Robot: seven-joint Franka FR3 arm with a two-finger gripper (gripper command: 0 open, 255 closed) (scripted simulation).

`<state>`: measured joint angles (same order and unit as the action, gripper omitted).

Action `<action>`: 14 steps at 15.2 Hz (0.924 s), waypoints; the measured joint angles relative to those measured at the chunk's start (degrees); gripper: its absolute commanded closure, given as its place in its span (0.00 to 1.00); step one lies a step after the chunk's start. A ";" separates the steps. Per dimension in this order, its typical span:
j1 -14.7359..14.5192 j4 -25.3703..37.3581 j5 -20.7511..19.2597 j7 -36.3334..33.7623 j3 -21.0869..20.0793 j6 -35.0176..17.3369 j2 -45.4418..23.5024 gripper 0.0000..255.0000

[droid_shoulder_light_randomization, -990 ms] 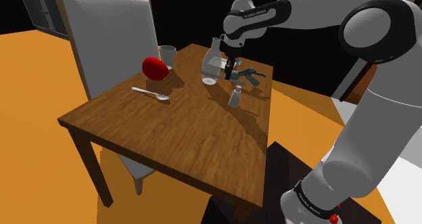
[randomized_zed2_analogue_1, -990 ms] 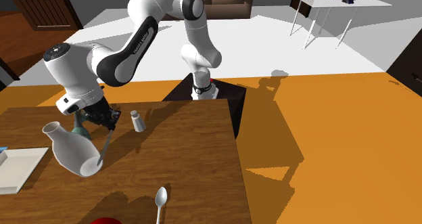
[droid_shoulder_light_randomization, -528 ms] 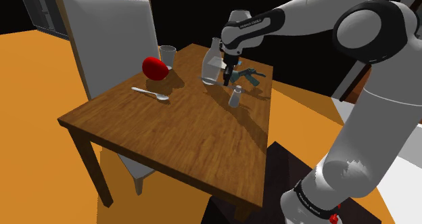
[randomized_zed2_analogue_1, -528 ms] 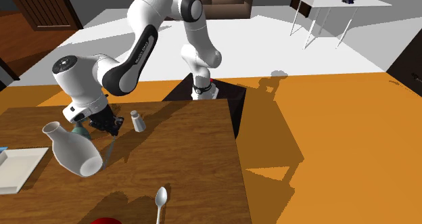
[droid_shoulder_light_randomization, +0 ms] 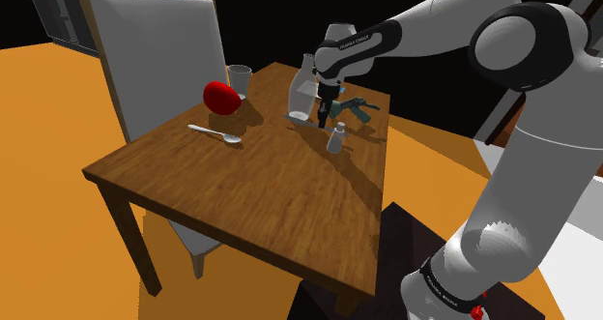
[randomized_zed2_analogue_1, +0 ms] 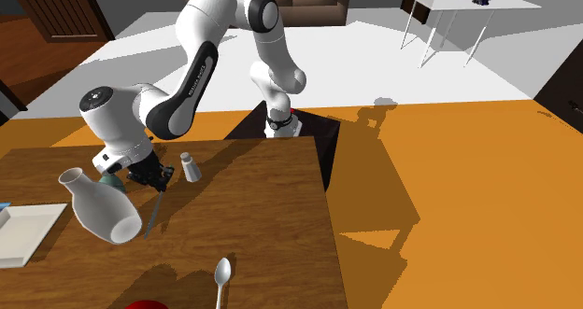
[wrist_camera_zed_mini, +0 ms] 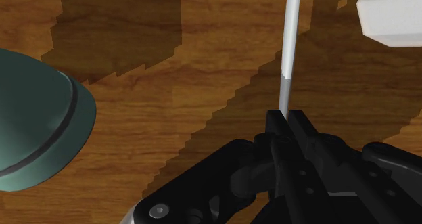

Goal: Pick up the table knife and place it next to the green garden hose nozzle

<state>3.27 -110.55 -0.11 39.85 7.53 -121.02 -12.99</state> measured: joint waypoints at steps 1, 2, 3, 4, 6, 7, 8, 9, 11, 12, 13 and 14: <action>0.00 0.00 0.00 0.00 0.00 -0.01 -0.01 1.00; 0.00 0.00 0.00 0.01 0.00 -0.02 -0.01 1.00; 0.00 0.00 0.00 0.01 0.00 -0.02 -0.01 0.00; 0.00 0.00 0.00 0.01 0.00 -0.02 -0.01 0.00; 0.00 0.00 0.00 0.01 0.00 -0.02 -0.01 0.00; 0.00 0.00 0.00 0.01 0.00 -0.02 -0.01 0.00; 0.00 0.00 0.00 0.01 0.00 -0.02 -0.01 0.00; 0.00 0.00 0.00 0.01 0.00 -0.02 -0.01 0.00; -0.08 1.35 -0.10 -0.13 -0.01 2.00 0.70 0.00; -0.01 2.62 -0.16 0.02 0.06 3.74 1.23 0.00; -0.05 3.13 -0.27 -0.04 0.08 5.13 2.11 0.00; -0.09 3.60 -0.30 -0.09 0.07 5.83 2.34 0.00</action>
<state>3.19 -106.95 -0.41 39.76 7.60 -115.19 -10.64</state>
